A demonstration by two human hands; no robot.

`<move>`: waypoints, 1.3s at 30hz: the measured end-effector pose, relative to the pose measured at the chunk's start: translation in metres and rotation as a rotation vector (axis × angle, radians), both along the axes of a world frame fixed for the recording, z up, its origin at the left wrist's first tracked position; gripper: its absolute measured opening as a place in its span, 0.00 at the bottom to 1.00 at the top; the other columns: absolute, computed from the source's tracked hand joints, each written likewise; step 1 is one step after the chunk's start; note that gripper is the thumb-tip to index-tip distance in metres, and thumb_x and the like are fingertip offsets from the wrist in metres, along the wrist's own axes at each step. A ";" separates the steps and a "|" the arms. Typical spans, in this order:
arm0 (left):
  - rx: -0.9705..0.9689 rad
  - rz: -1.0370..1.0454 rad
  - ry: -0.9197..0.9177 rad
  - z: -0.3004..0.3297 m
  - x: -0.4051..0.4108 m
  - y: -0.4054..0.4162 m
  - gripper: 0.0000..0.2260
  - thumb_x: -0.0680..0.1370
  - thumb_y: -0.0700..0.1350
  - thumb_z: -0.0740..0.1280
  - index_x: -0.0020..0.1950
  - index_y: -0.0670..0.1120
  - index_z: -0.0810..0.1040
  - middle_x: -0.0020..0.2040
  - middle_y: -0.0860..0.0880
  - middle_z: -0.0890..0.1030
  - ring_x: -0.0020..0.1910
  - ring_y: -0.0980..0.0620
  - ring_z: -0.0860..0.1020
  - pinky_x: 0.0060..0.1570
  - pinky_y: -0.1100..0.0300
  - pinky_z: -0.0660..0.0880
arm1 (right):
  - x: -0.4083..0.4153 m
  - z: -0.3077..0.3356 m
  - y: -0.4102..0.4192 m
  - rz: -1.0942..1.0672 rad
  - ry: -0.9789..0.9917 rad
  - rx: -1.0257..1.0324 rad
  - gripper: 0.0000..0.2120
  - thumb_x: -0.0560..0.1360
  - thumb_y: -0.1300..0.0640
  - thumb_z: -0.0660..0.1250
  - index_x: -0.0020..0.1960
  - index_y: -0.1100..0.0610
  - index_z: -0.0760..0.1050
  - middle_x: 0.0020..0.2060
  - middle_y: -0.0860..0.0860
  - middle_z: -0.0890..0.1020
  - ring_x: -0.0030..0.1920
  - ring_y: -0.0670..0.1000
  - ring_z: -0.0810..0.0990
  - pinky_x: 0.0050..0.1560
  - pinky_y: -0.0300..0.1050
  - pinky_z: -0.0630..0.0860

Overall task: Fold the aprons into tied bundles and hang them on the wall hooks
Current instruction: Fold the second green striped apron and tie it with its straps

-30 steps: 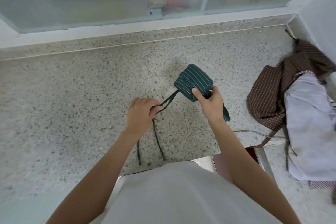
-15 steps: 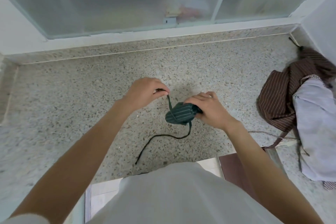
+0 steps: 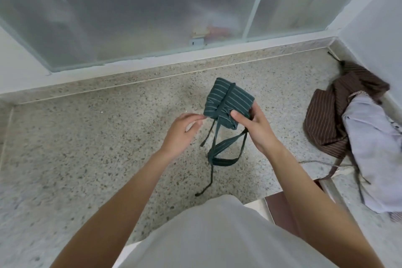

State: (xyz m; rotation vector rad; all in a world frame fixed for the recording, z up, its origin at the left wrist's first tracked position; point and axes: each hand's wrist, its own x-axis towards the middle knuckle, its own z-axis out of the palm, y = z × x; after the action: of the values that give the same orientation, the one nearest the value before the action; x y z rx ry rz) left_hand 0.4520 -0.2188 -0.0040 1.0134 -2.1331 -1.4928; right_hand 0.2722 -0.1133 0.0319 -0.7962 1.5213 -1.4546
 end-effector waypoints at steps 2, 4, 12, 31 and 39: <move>0.113 0.042 0.035 0.005 0.003 0.005 0.12 0.82 0.50 0.55 0.57 0.51 0.77 0.53 0.57 0.80 0.55 0.61 0.76 0.59 0.66 0.69 | -0.001 -0.001 -0.004 -0.046 0.075 0.003 0.17 0.74 0.61 0.68 0.60 0.52 0.69 0.52 0.45 0.80 0.53 0.42 0.79 0.51 0.36 0.75; 0.288 -0.014 0.074 0.011 0.000 0.014 0.13 0.81 0.53 0.54 0.57 0.52 0.77 0.50 0.57 0.82 0.53 0.61 0.79 0.59 0.64 0.70 | -0.001 -0.003 -0.007 -0.065 0.179 0.004 0.17 0.74 0.60 0.69 0.60 0.56 0.68 0.52 0.48 0.80 0.53 0.45 0.79 0.52 0.41 0.76; 0.195 -0.072 0.037 -0.006 0.006 0.022 0.05 0.72 0.49 0.71 0.45 0.50 0.84 0.44 0.53 0.85 0.46 0.55 0.82 0.54 0.56 0.77 | 0.007 -0.004 -0.015 -0.207 0.022 -0.043 0.18 0.72 0.55 0.71 0.60 0.51 0.71 0.53 0.48 0.80 0.56 0.46 0.79 0.58 0.44 0.75; -0.654 -0.068 -0.300 0.015 0.001 -0.040 0.08 0.75 0.51 0.68 0.51 0.53 0.83 0.43 0.55 0.84 0.37 0.56 0.81 0.38 0.58 0.78 | 0.003 -0.047 -0.031 0.409 1.113 0.379 0.20 0.74 0.43 0.66 0.59 0.53 0.67 0.42 0.46 0.81 0.42 0.51 0.78 0.56 0.49 0.64; -0.373 0.380 -0.091 -0.014 0.000 -0.038 0.06 0.72 0.46 0.73 0.47 0.47 0.84 0.39 0.53 0.85 0.35 0.60 0.81 0.37 0.65 0.78 | 0.037 -0.061 -0.089 -0.036 -0.185 0.328 0.18 0.73 0.58 0.70 0.62 0.54 0.72 0.52 0.47 0.81 0.49 0.42 0.79 0.45 0.33 0.74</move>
State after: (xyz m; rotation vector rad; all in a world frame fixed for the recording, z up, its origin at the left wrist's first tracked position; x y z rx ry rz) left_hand 0.4516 -0.2572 -0.0177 1.2681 -2.0269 -0.8505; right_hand 0.3091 -0.2022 -0.0286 -0.4285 1.5825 -1.2226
